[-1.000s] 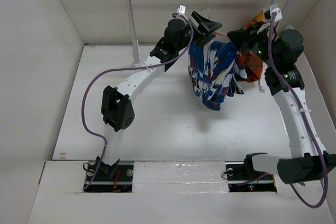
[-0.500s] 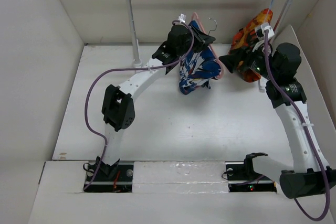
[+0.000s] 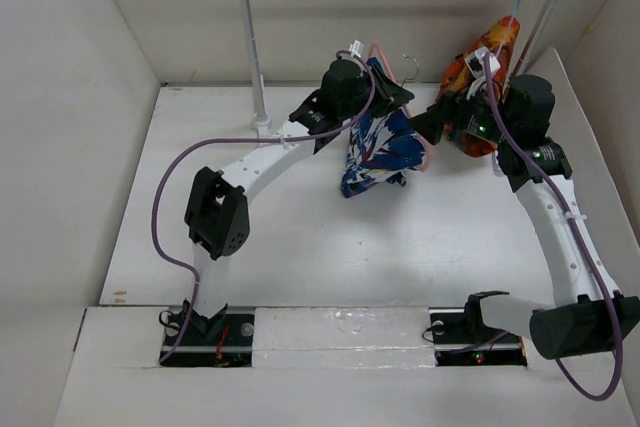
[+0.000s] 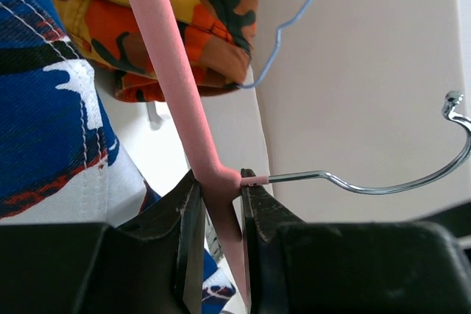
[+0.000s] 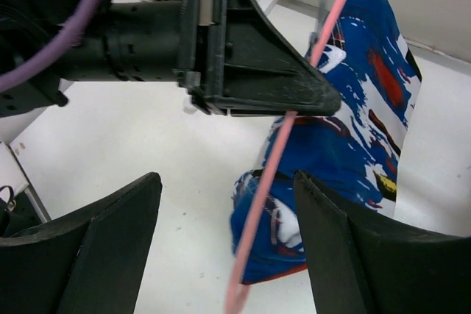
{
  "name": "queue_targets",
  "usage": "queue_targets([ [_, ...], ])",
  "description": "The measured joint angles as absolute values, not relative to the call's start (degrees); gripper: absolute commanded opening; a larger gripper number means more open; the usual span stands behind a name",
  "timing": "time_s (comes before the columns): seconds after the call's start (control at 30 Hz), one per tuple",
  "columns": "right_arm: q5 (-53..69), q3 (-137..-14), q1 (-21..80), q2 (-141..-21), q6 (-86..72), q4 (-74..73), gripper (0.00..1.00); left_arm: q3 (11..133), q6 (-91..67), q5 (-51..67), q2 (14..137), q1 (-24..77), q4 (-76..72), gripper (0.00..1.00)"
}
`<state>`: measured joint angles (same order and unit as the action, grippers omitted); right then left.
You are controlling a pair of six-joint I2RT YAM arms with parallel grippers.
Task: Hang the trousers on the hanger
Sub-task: Pick up the hanger at the center of the board.
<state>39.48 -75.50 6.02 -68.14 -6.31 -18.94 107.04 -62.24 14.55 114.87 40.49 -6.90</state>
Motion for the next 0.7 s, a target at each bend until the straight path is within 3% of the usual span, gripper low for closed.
queue_targets([
  [0.27,40.2,-73.7,6.0,-68.3,-6.9,-19.3,0.73,101.4,-61.7,17.1,108.7,40.8,-8.8,0.00],
  [0.43,44.3,-66.5,6.3,-68.1,-11.9,-14.5,0.56,99.0,-61.3,18.2,107.4,41.2,-10.4,0.00],
  [0.67,49.5,-60.2,7.2,-68.2,-22.2,-0.2,0.53,97.0,-60.9,18.5,106.9,42.0,-11.7,0.00],
  [0.7,50.2,-59.6,7.4,-68.3,-23.7,2.2,0.48,96.7,-61.0,18.6,106.8,42.2,-11.9,0.00],
])
